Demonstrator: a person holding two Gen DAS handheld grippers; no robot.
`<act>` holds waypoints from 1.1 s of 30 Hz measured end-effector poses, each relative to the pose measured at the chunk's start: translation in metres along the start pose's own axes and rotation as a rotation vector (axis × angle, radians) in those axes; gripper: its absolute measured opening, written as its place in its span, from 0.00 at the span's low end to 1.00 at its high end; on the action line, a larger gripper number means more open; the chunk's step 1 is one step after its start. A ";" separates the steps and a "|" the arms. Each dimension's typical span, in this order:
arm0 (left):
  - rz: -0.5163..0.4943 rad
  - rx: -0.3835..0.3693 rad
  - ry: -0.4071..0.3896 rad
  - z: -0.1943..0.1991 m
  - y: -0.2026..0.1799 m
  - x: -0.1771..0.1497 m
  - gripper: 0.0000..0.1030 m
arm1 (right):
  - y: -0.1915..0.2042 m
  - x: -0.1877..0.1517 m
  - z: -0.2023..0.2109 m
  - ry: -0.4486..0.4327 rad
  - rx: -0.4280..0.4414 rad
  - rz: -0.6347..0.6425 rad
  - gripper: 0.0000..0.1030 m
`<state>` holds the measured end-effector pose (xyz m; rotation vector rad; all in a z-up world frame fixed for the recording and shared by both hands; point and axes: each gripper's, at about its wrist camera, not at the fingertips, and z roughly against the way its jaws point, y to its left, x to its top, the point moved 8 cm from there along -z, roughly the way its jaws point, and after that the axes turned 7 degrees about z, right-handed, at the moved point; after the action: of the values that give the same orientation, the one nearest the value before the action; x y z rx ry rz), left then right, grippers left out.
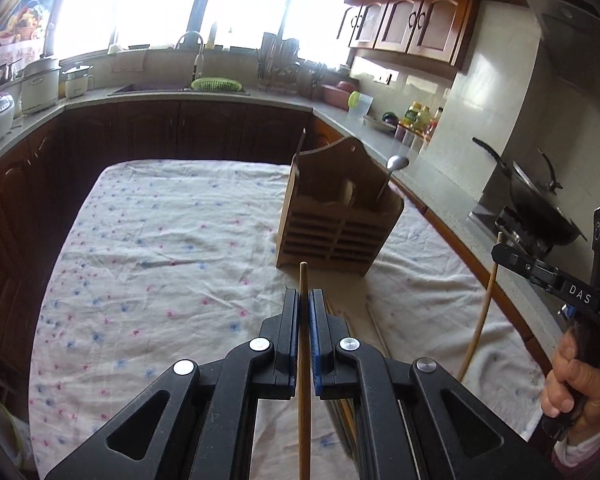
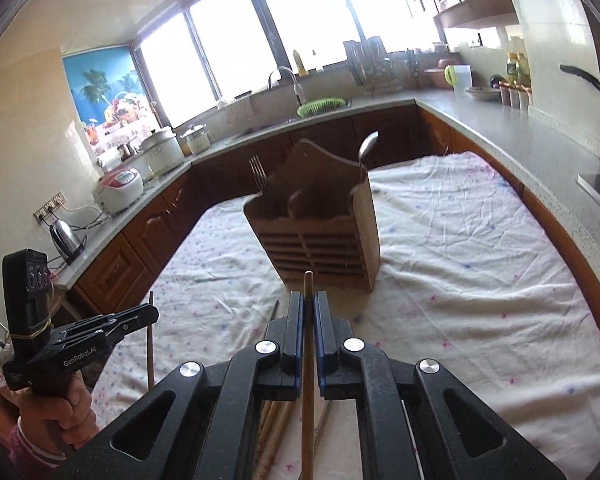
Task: Organize utensils
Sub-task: 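Lift both chopsticks upright and lower them into the wooden holder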
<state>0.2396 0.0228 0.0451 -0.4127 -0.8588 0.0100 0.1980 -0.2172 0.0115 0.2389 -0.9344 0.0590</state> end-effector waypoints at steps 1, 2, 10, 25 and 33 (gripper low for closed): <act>0.002 -0.008 -0.017 0.008 -0.001 0.005 0.03 | 0.002 0.008 0.007 -0.022 0.001 0.003 0.05; 0.004 -0.016 -0.033 0.016 -0.002 0.008 0.03 | 0.003 0.015 0.013 -0.046 0.006 0.004 0.05; 0.009 -0.022 -0.118 0.045 -0.003 0.025 0.03 | 0.000 0.059 0.039 -0.155 0.007 0.008 0.05; -0.025 -0.052 -0.250 0.022 -0.023 0.089 0.03 | -0.020 0.106 0.029 -0.243 -0.027 -0.005 0.05; 0.012 -0.038 -0.366 -0.011 -0.020 0.135 0.03 | -0.032 0.172 0.020 -0.365 -0.081 -0.002 0.05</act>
<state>0.3338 0.0233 0.1449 -0.4589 -1.2185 0.0829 0.2899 -0.2619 0.1550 0.1783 -1.2965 -0.0254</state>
